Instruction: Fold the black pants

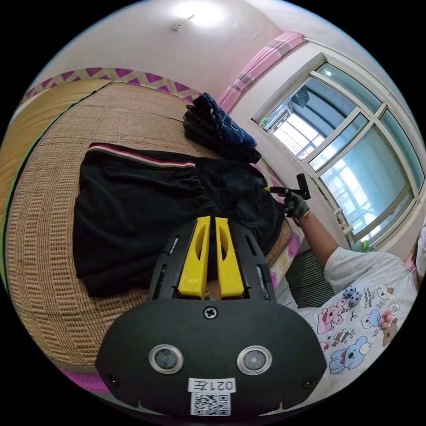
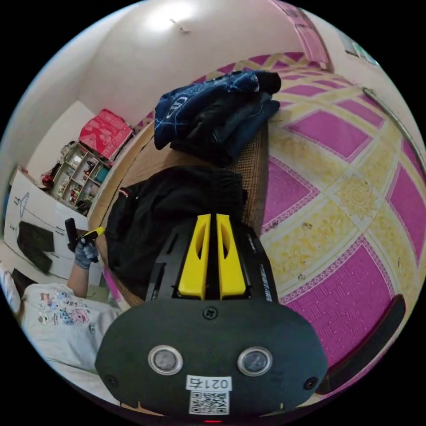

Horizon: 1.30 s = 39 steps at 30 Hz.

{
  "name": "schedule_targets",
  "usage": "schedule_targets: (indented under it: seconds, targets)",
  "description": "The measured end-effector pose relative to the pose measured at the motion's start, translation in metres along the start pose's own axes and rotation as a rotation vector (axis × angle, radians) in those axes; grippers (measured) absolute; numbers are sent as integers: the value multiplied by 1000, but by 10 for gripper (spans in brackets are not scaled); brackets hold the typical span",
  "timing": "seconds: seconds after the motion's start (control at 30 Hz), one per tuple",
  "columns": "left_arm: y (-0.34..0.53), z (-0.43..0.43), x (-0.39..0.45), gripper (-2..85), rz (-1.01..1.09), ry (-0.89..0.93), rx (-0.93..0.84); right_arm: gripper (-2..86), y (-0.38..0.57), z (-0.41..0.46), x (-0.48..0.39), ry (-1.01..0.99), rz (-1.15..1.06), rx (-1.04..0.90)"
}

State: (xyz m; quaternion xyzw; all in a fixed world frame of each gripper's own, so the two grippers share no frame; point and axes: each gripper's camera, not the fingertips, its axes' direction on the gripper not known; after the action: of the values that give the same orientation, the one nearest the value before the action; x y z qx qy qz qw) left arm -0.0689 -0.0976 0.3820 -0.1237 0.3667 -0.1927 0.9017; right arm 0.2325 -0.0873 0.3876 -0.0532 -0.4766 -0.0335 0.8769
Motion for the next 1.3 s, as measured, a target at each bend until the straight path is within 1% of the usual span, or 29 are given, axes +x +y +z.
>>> schedule_targets:
  seconds: [0.07,0.2,0.27,0.33,0.4,0.47,0.5,0.57,0.63,0.67,0.7,0.73,0.77,0.83,0.87,0.93,0.97,1.03,1.07,1.13,1.17,1.2,1.23,1.3]
  targets:
    - [-11,7,9,10,46,-9,-14,49,16,-14,-25,3,-55,58]
    - [-46,43,43,61,238,-87,-71,64,40,-11,-69,18,-146,67]
    - [-58,59,60,80,333,-154,-87,72,53,1,-94,68,-209,56]
    - [-70,78,76,94,433,-225,-141,76,62,14,-108,138,-241,38]
    - [-75,90,79,95,471,-276,-198,79,67,26,-114,164,-252,9]
    - [-79,92,75,77,464,-339,-194,78,73,34,-111,147,-218,16]
    - [-84,84,70,52,437,-376,-158,77,73,34,-110,138,-208,16]
    - [-94,62,58,19,363,-293,-106,69,73,33,-106,100,-172,19]
    - [-108,2,34,2,262,-192,53,64,74,33,-105,82,-154,17]
    - [-111,-16,27,0,245,-187,88,62,74,34,-105,77,-147,16]
    - [-117,-58,12,-3,220,-192,156,61,75,34,-106,79,-144,16]
    - [-120,-104,-5,-5,199,-217,219,59,76,35,-108,84,-144,16]
    - [-121,-128,-15,-5,187,-234,246,58,77,36,-110,90,-145,19]
    - [-119,-225,-59,-7,125,-341,337,57,78,37,-114,100,-146,21]
    - [-117,-249,-72,-7,103,-376,360,57,79,37,-116,105,-147,22]
    - [-101,-333,-129,-7,-24,-489,425,56,80,38,-119,109,-141,24]
    - [-96,-349,-145,-7,-59,-510,437,56,81,38,-120,103,-125,28]
    - [-72,-393,-216,-7,-237,-573,447,57,82,39,-122,101,-111,30]
    - [-66,-397,-235,-7,-272,-565,435,58,83,39,-123,98,-100,33]
    - [-48,-390,-304,-8,-422,-530,308,63,83,39,-127,97,-88,35]
    - [-44,-386,-317,-8,-444,-532,283,69,84,39,-131,97,-90,34]
    - [-38,-383,-338,-8,-509,-501,259,72,84,38,-134,97,-91,33]
    - [-39,-391,-354,-8,-544,-390,271,76,83,33,-139,92,-94,42]
    - [-40,-406,-361,-7,-558,-340,336,77,81,21,-149,66,-131,94]
